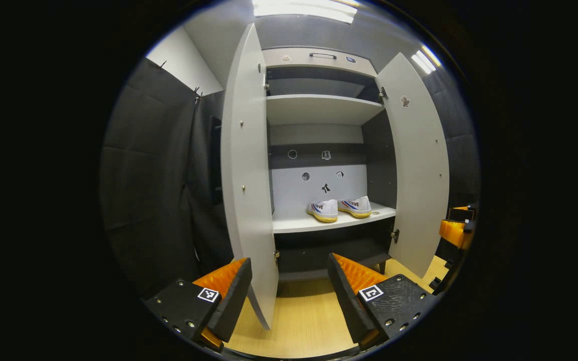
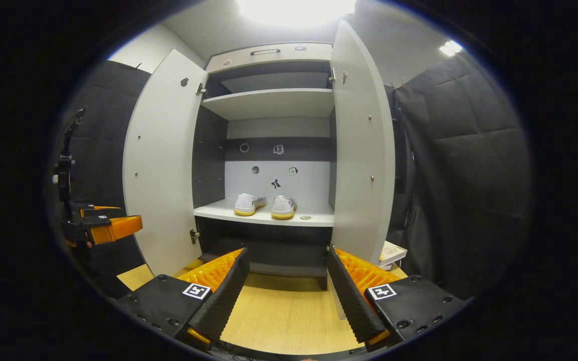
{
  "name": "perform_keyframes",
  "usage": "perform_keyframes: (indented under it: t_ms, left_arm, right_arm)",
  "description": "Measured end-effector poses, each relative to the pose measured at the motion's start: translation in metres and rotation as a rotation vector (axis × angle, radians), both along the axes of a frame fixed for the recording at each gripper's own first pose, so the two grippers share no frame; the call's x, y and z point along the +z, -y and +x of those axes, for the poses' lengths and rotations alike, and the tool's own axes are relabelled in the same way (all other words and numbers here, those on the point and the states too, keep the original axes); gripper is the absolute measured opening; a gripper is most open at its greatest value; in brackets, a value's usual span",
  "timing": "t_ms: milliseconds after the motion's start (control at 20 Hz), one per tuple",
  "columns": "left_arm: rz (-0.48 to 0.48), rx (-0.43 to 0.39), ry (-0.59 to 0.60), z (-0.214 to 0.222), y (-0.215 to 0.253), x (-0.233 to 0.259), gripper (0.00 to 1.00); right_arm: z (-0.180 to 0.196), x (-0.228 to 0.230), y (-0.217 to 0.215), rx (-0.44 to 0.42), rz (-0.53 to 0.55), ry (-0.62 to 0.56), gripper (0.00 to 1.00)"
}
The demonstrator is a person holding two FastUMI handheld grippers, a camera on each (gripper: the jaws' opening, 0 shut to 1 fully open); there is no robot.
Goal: Grab one shoe with the right hand and put it into the shoe cabinet, grab the other shoe with the left hand and put it into the shoe cabinet; then close the right door with the right hand and the left door with the left hand.
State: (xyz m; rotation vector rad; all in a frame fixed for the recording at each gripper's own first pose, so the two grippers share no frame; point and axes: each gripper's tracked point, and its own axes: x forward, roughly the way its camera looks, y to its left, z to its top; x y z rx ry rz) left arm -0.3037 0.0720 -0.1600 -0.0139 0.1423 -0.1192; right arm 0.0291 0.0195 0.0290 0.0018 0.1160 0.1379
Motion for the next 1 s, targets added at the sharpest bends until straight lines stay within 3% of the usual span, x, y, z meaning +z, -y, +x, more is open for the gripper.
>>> perform_keyframes:
  t_ms: [450,1000]
  left_arm:
    - [0.002,0.025,0.045,-0.01,-0.013,0.012,0.82]
    - [-0.01,0.071,0.026,-0.011,-0.031,0.003,0.82]
  right_arm:
    - [0.013,0.03,0.088,-0.194,-0.038,0.031,0.97]
    - [0.039,0.087,0.204,-0.538,-0.109,0.132,0.97]
